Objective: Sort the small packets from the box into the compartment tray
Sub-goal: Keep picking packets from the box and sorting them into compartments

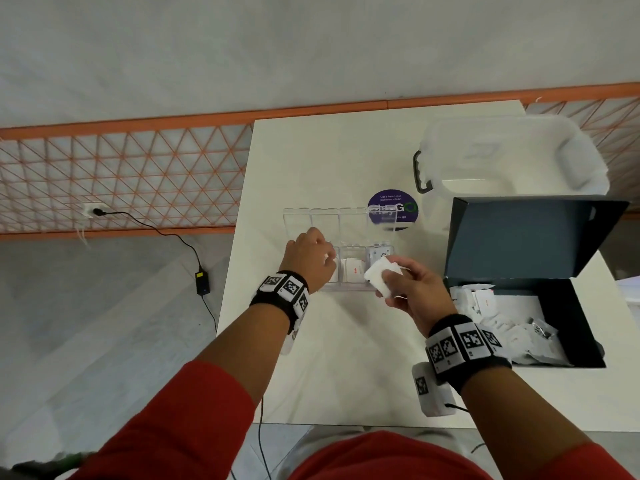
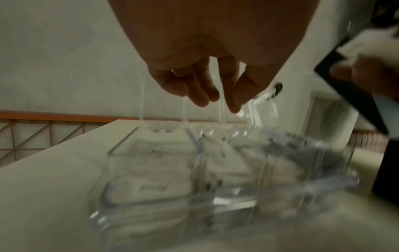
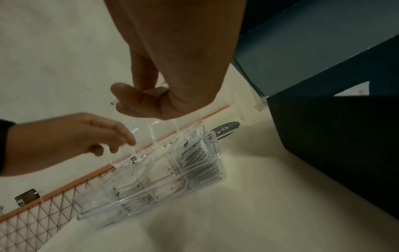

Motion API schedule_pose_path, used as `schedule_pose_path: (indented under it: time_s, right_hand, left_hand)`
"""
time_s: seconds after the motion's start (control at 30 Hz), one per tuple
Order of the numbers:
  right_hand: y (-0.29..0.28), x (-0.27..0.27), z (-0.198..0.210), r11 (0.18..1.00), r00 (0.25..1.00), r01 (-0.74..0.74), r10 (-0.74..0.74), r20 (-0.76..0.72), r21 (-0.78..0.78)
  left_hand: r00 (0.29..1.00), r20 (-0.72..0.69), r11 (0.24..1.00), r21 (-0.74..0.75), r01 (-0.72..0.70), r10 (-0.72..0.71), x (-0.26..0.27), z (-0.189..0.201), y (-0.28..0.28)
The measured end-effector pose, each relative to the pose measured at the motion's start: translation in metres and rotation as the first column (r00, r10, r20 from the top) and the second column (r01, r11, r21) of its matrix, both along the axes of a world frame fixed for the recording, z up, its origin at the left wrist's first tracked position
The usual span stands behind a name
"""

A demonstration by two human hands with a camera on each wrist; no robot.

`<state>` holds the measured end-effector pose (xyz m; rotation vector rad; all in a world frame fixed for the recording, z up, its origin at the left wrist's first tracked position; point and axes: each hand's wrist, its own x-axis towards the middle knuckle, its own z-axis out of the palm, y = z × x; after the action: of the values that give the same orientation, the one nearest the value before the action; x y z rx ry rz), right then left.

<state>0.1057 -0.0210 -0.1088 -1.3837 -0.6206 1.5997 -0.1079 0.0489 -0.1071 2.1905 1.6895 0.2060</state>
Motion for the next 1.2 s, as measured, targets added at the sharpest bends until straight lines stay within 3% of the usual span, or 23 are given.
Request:
schedule_pose_path:
  time_s: [0.07, 0.13, 0.2, 0.27, 0.4, 0.6, 0.77, 1.07, 1.2]
  right_hand:
    - [0.001, -0.002, 0.001, 1.0, 0.999, 0.003, -0.003, 0.042, 0.002]
    - [0.0, -0.005, 0.001, 1.0, 0.998, -0.006, 0.006, 0.057, 0.012]
    - [0.0, -0.008, 0.004, 0.999, 0.998, -0.03, 0.029, 0.057, 0.026]
    - [0.0, -0.01, 0.007, 0.997, 0.997, -0.06, 0.057, 0.059, 0.045]
    - [0.0, -0.014, 0.013, 0.997, 0.999, -0.039, 0.038, 0.026, 0.065]
    - [0.005, -0.013, 0.02, 0.999, 0.989, 0.032, -0.027, -0.143, 0.036]
    - [0.007, -0.025, 0.023, 0.998, 0.991, 0.052, -0.046, -0.129, 0.041]
    - [0.004, -0.047, 0.02, 0.998, 0.995, 0.055, -0.052, -0.081, 0.034]
    - [0.004, -0.051, 0.018, 0.997, 0.991, 0.066, -0.062, -0.12, 0.028]
  left_hand:
    - [0.972, 0.234, 1.0, -0.026, -0.004, 0.01, 0.005, 0.014, -0.001]
    - [0.929, 0.367, 0.999, 0.008, 0.039, -0.04, 0.011, 0.027, -0.006]
    - [0.903, 0.414, 0.993, 0.044, 0.111, -0.12, 0.017, 0.037, -0.015]
    - [0.89, 0.437, 0.988, -0.021, 0.156, -0.132, 0.021, 0.039, -0.024]
    - [0.849, 0.528, 0.958, -0.257, 0.126, 0.03, 0.023, 0.037, -0.03]
    - [0.695, 0.695, 0.956, -0.292, 0.036, 0.186, 0.015, 0.044, -0.03]
    - [0.64, 0.731, 0.953, -0.302, -0.004, 0.234, 0.013, 0.042, -0.034]
    - [0.746, 0.622, 0.952, -0.303, -0.049, 0.237, -0.012, 0.032, -0.037]
    - [0.725, 0.599, 0.935, -0.294, -0.196, 0.34, -0.031, 0.026, -0.032]
